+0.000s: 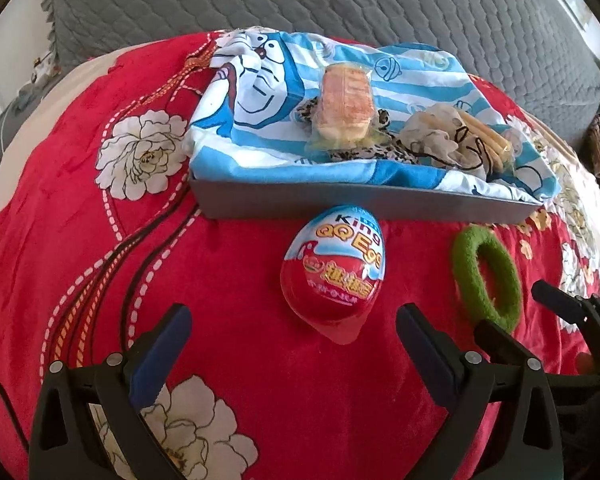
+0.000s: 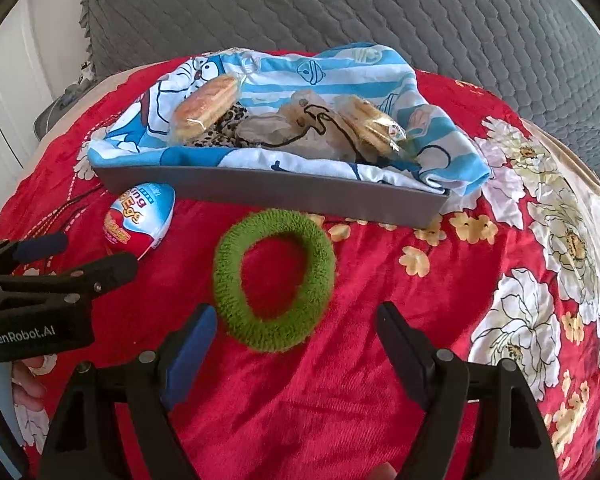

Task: Organize objects
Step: 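Close the left gripper on the red egg while the right gripper closes on the green scrunchie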

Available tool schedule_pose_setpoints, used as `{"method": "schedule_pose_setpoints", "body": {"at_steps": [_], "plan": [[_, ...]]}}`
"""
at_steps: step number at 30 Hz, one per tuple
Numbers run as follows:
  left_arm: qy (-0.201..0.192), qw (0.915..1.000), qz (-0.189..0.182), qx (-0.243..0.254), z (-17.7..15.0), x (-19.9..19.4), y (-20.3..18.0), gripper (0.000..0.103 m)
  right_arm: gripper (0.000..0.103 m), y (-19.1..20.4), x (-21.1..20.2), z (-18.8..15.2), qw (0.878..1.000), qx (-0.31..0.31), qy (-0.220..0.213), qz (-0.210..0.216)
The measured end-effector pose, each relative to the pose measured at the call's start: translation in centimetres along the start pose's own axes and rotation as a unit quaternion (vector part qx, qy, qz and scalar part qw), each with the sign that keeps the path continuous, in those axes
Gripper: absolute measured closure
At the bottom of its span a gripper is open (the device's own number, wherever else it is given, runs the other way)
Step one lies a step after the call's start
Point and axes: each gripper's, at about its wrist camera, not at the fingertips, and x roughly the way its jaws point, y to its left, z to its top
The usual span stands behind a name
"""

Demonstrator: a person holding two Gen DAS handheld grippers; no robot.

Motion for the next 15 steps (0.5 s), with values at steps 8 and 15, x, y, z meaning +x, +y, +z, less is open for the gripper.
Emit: {"method": "schedule_pose_setpoints", "body": {"at_steps": [8,15], "plan": [[0.004,1.0000,-0.001,-0.002,0.3,0.7,0.1,0.002,0.022,-0.1,0.9,0.3,1.000,0.003,0.003,0.004],[0.003,1.0000,0.003,0.001,0.7,1.2,0.2,0.002,0.022,-0.1,1.5,0.6,1.000,0.003,0.003,0.008]]}}
